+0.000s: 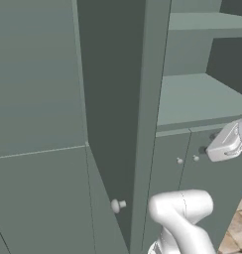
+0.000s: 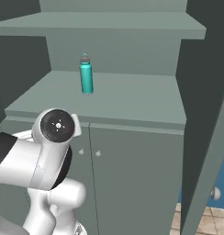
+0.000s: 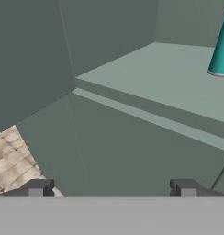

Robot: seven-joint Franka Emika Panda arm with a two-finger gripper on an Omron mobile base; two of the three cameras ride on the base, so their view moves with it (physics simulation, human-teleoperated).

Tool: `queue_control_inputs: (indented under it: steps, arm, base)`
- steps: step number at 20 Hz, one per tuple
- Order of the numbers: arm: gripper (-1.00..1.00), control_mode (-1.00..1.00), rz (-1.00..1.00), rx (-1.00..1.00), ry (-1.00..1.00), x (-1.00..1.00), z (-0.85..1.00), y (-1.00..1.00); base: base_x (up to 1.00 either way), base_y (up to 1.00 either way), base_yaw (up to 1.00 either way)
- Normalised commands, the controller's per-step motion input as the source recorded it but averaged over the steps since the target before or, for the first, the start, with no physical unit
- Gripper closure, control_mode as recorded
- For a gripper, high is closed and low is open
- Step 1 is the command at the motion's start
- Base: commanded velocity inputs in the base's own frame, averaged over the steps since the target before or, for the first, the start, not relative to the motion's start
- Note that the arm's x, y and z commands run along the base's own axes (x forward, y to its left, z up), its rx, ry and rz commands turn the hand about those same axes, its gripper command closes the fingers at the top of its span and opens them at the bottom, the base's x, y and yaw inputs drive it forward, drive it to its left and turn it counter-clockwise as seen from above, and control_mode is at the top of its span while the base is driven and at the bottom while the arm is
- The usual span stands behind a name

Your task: Pick the water bottle, boxed drink from the counter and place them in the open cabinet.

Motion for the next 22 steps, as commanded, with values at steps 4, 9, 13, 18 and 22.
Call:
queue_control_inputs:
  steps: [4, 9, 13, 18, 22]
  arm:
    - [-1.0, -1.0, 0.0, 0.0, -0.01, -0.01, 0.0, 0.0]
    - [-1.0, -1.0, 0.0, 0.0, 0.0, 0.0, 0.0, 0.0]
    - [-1.0, -1.0, 0.0, 0.0, 0.0, 0.0, 0.0, 0.0]
    - [-1.0, 1.0, 0.0, 0.0, 0.0, 0.0, 0.0, 0.0]
    - [-1.0, 1.0, 0.0, 0.0, 0.0, 0.0, 0.0, 0.0]
  base:
    - [0.0, 0.0, 0.0]
    - [0.0, 0.0, 0.0]
    - [0.0, 0.0, 0.0]
    - [0.0, 0.0, 0.0]
    - [-0.22, 0.0, 0.02]
